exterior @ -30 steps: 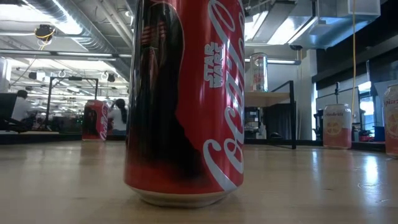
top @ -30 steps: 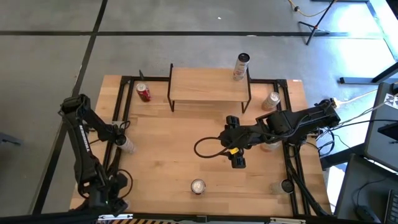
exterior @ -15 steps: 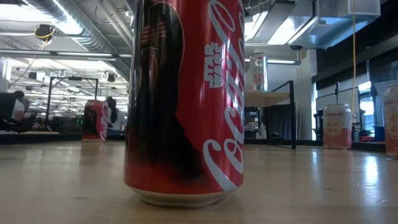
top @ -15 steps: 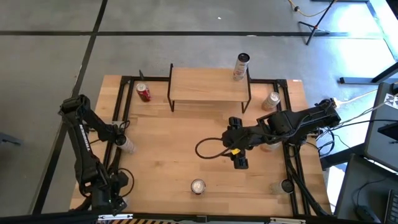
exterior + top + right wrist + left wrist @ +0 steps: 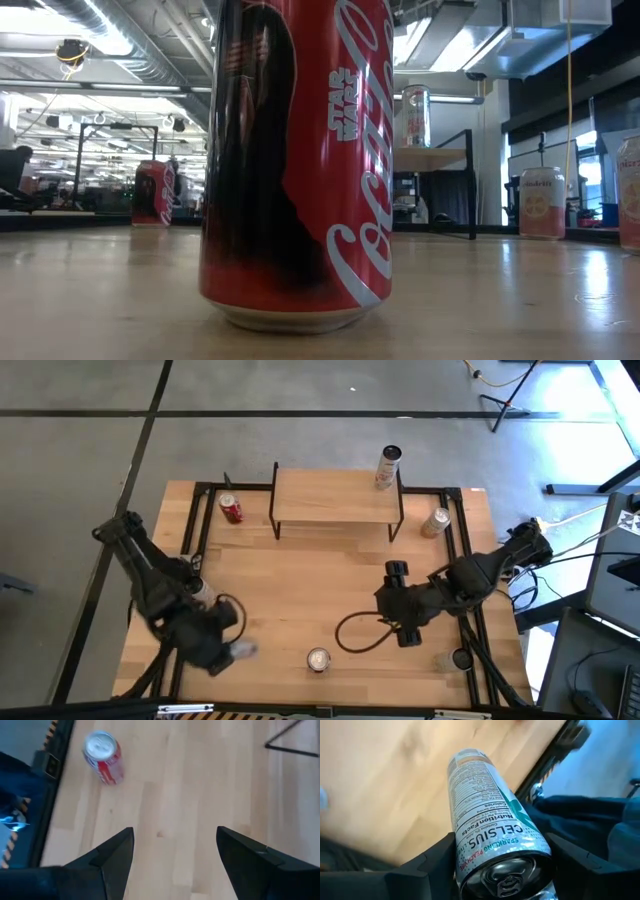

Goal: Place canned beverage on shelf
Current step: Put the white-pink soda can on the shelf aligned with the other white-pink soda can

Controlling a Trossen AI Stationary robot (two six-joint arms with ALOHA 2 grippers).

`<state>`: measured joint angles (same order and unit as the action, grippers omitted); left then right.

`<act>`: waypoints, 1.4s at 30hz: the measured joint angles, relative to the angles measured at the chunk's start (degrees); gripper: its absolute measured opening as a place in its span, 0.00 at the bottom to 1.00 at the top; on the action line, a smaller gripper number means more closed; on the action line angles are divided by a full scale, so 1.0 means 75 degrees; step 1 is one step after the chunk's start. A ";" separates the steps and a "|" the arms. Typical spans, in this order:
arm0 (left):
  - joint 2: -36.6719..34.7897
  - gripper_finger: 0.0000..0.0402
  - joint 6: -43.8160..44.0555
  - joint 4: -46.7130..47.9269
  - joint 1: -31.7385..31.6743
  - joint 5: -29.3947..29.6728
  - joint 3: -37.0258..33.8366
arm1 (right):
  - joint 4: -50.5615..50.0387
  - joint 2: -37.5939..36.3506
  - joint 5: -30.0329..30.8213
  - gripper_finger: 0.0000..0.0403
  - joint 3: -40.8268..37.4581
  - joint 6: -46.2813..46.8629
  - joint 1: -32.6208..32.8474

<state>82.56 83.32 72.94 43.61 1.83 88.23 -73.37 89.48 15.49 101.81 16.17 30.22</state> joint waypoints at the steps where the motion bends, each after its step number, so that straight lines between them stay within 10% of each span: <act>1: 0.0000 0.59 -0.0333 0.0028 -0.0239 0.0023 0.0061 | -0.0005 -0.0093 0.0070 0.67 -0.0138 0.0082 0.0056; 16: 0.1189 0.59 -0.5313 0.0343 -0.3315 0.0110 0.1770 | 0.2777 -0.3104 0.1022 0.67 -0.4561 0.1516 0.0211; 29: 0.2871 0.59 -0.8132 0.0162 -0.4809 -0.0725 0.2724 | 0.5948 -0.3398 0.1506 0.66 -0.6665 0.1360 -0.0589; 42: 0.3576 0.59 -0.9132 -0.0992 -0.5125 -0.0977 0.2730 | 0.9019 -0.2172 -0.0025 0.22 -0.7885 0.0597 -0.1799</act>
<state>109.38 14.83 65.50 5.17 -5.50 108.71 -5.72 73.19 15.30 42.68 20.64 16.73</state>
